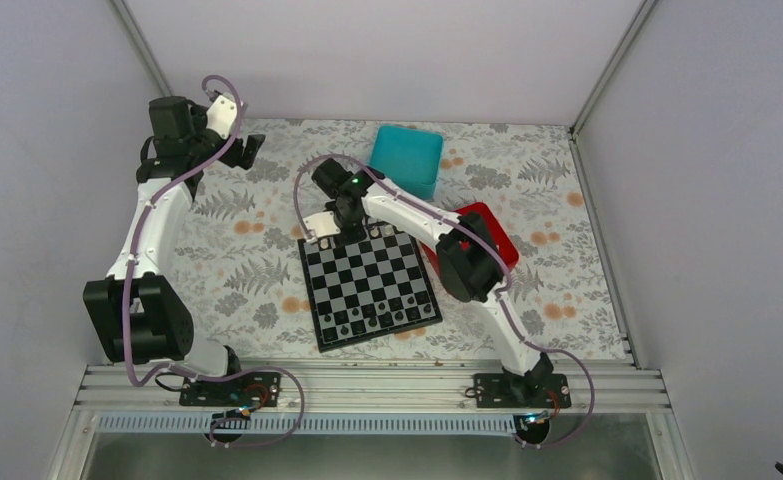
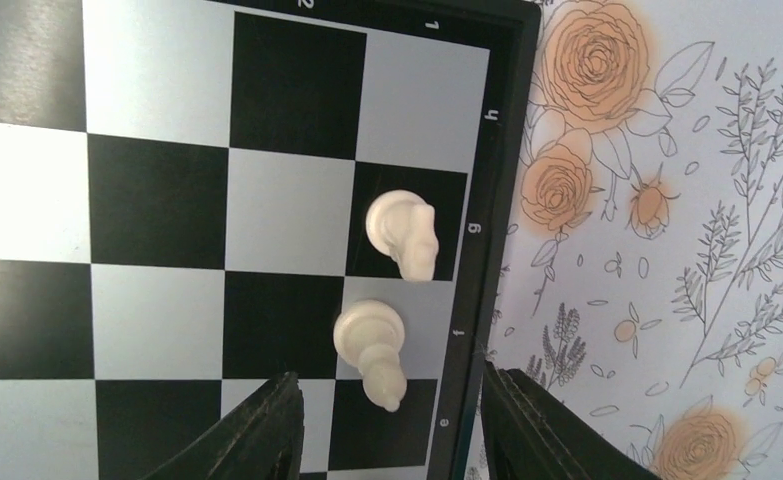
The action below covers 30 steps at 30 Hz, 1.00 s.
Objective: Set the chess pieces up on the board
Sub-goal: Place the chess piece on the chessboard.
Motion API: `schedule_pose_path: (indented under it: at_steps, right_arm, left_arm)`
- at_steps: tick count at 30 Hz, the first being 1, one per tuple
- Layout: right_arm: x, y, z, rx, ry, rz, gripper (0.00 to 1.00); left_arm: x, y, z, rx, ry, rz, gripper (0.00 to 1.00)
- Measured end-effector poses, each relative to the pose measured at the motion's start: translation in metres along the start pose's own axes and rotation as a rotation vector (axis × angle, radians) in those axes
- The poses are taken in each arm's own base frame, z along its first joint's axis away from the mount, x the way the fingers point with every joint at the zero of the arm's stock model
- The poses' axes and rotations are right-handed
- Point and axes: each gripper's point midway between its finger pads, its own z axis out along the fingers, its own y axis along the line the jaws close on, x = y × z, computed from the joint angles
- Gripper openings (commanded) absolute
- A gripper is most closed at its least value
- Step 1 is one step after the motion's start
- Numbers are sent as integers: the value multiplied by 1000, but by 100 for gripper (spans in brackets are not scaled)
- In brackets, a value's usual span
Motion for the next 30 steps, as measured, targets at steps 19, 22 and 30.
schedule_pose_path:
  at_steps: [19,22,30]
  right_arm:
    - [-1,-11,23,36,-6,-5,48]
    - [-2,-15,24,52,-10,-6,47]
    - [-4,-17,21,55,-13,-10,48]
  left_arm:
    - [2,4,-1,-6,3,-5,100]
    - [2,4,-1,-5,2,-5,100]
    - [4,3,2,0,4,-7,100]
